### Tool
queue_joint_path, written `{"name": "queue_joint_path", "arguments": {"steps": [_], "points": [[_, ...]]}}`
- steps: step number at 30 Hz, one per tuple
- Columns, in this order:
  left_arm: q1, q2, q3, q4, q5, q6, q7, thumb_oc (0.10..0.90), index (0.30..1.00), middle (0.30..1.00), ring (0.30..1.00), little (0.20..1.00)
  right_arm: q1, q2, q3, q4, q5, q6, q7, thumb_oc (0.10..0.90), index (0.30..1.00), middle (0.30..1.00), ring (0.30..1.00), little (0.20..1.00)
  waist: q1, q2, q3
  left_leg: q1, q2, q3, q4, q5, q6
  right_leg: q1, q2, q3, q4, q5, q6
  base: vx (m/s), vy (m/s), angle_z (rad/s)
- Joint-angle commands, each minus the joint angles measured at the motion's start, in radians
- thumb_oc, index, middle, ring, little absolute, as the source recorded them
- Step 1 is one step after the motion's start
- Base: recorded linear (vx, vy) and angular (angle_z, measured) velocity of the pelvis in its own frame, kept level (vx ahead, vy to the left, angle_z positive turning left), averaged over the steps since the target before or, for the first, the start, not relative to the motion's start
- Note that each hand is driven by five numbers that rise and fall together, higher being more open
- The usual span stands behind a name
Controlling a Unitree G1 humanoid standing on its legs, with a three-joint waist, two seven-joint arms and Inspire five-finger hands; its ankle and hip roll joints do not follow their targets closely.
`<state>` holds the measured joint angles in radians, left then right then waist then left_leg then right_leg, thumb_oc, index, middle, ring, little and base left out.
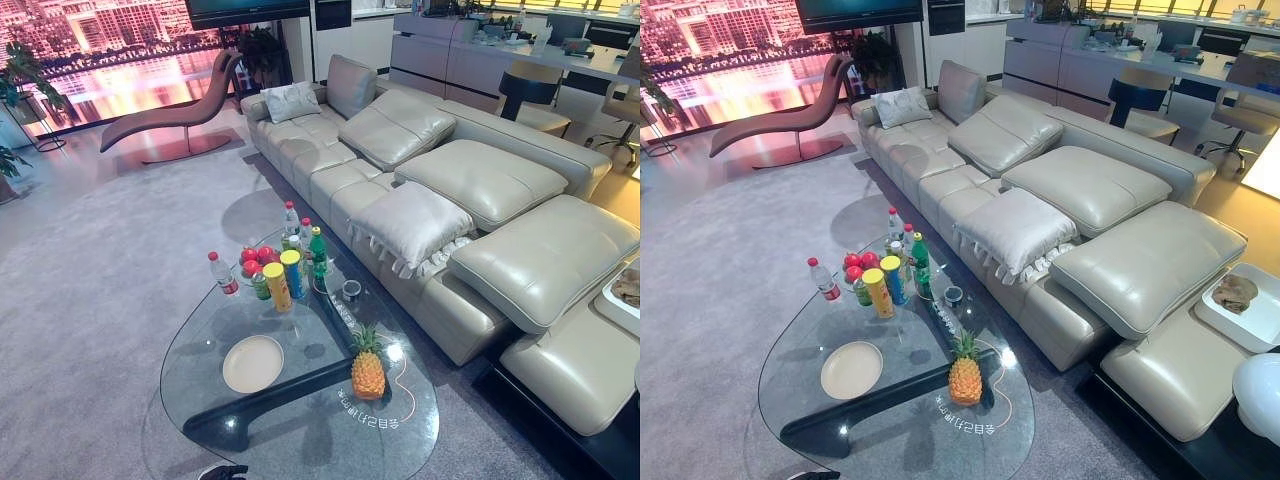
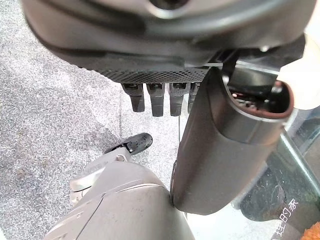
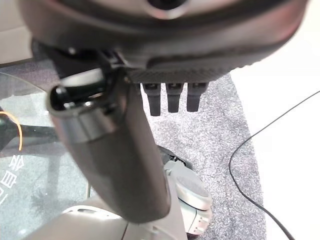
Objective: Pick up the fruit to the plate
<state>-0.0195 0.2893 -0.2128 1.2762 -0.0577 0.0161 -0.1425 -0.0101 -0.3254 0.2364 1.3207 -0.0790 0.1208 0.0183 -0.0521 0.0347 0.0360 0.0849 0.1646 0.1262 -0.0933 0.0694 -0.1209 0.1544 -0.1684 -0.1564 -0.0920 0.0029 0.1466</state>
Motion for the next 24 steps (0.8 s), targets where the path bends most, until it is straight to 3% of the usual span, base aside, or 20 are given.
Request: {"name": "queue_joint_path", "arguments": {"steps": [1,6,13,16,17,18,19,21,23,24], "points": [[-0.077,0.03,0.009,0.068,0.011,-0.002,-0.008,0.8,0.9,0.9,0.9,0.9,-0.121,-0.033,-0.038,0.082,-0.03,0.008,0.016,0.8,0.9,0.9,0.9,0.9,0.035,-0.027,0.072,0.035,0.014,0.015,0.006,-0.043,-0.007,-0.026,-0.07,-0.046,0.005,0.059,0.039,0.0,0.0,0.0],[-0.08,0.034,-0.002,0.05,-0.013,0.01,0.004,0.8,0.9,0.9,0.9,0.9,-0.132,-0.042,-0.014,0.07,-0.039,0.018,0.025,0.8,0.9,0.9,0.9,0.9,0.046,-0.023,0.116,-0.014,0.001,0.007,0.006,-0.031,-0.001,-0.082,-0.084,-0.044,0.005,0.082,0.044,-0.02,-0.003,0.0],[-0.153,0.037,-0.038,0.012,-0.09,0.003,-0.004,0.8,0.9,0.9,0.9,0.9,-0.211,-0.055,0.012,0.039,-0.005,0.043,0.025,0.8,0.9,0.9,0.9,0.9,0.044,0.002,0.247,-0.133,-0.034,-0.03,0.006,-0.003,0.015,-0.209,-0.083,-0.026,0.008,0.119,0.032,-0.2,0.009,0.03],[-0.176,0.04,-0.046,0.002,-0.142,0.003,-0.016,0.8,0.9,0.9,0.9,0.9,-0.233,-0.061,0.015,0.027,0.015,0.05,0.016,0.8,0.9,0.9,0.9,0.9,0.041,0.011,0.29,-0.167,-0.042,-0.043,0.006,0.005,0.024,-0.258,-0.075,-0.01,0.053,0.105,0.02,-0.2,0.04,0.05],[-0.203,0.046,-0.048,-0.011,-0.203,0.007,-0.057,0.8,0.9,0.9,0.9,0.9,-0.265,-0.071,0.019,0.014,0.034,0.065,0.003,0.8,0.9,0.9,0.9,0.9,0.042,0.021,0.334,-0.205,-0.051,-0.056,0.006,0.024,0.028,-0.304,-0.064,0.008,0.102,0.086,0.004,-0.18,0.042,0.02],[-0.21,0.048,-0.048,-0.013,-0.217,0.01,-0.077,0.8,0.9,0.9,0.9,0.9,-0.272,-0.074,0.02,0.012,0.036,0.071,0.002,0.8,0.9,0.9,0.9,0.9,0.042,0.022,0.343,-0.212,-0.052,-0.058,0.006,0.029,0.028,-0.315,-0.062,0.012,0.112,0.081,0.002,-0.3,0.032,0.02],[-0.238,0.06,-0.053,-0.023,-0.277,0.038,-0.173,0.8,0.9,0.9,0.9,0.9,-0.303,-0.088,0.027,0.005,0.051,0.078,-0.003,0.8,0.9,0.9,0.9,0.9,0.044,0.021,0.381,-0.265,-0.056,-0.069,0.051,0.032,0.024,-0.356,-0.061,0.022,0.146,0.075,-0.007,-0.21,-0.014,0.04],[-0.263,0.078,-0.061,-0.032,-0.358,0.053,-0.263,0.8,0.9,0.9,0.9,0.9,-0.33,-0.109,0.024,-0.003,0.07,0.058,-0.025,0.8,0.9,0.9,0.9,0.9,0.043,0.02,0.418,-0.328,-0.058,-0.076,0.116,0.018,0.024,-0.412,-0.063,0.03,0.188,0.069,-0.011,-0.22,-0.024,0.06],[-0.29,0.093,-0.054,-0.045,-0.452,0.062,-0.275,0.8,0.9,0.9,0.9,0.9,-0.369,-0.129,0.007,-0.021,0.122,0.034,-0.104,0.8,0.9,0.9,0.9,0.9,0.038,0.021,0.452,-0.398,-0.063,-0.084,0.172,0.009,0.026,-0.484,-0.064,0.042,0.238,0.063,-0.011,-0.2,-0.003,-0.01],[-0.306,0.087,-0.055,-0.039,-0.501,0.032,-0.244,0.8,0.9,0.9,0.9,0.9,-0.394,-0.119,0.005,-0.025,0.144,0.014,-0.162,0.8,0.9,0.9,0.9,0.9,0.037,0.021,0.464,-0.444,-0.067,-0.089,0.204,0.007,0.026,-0.527,-0.064,0.049,0.265,0.06,-0.011,-0.19,0.015,-0.07]]}}
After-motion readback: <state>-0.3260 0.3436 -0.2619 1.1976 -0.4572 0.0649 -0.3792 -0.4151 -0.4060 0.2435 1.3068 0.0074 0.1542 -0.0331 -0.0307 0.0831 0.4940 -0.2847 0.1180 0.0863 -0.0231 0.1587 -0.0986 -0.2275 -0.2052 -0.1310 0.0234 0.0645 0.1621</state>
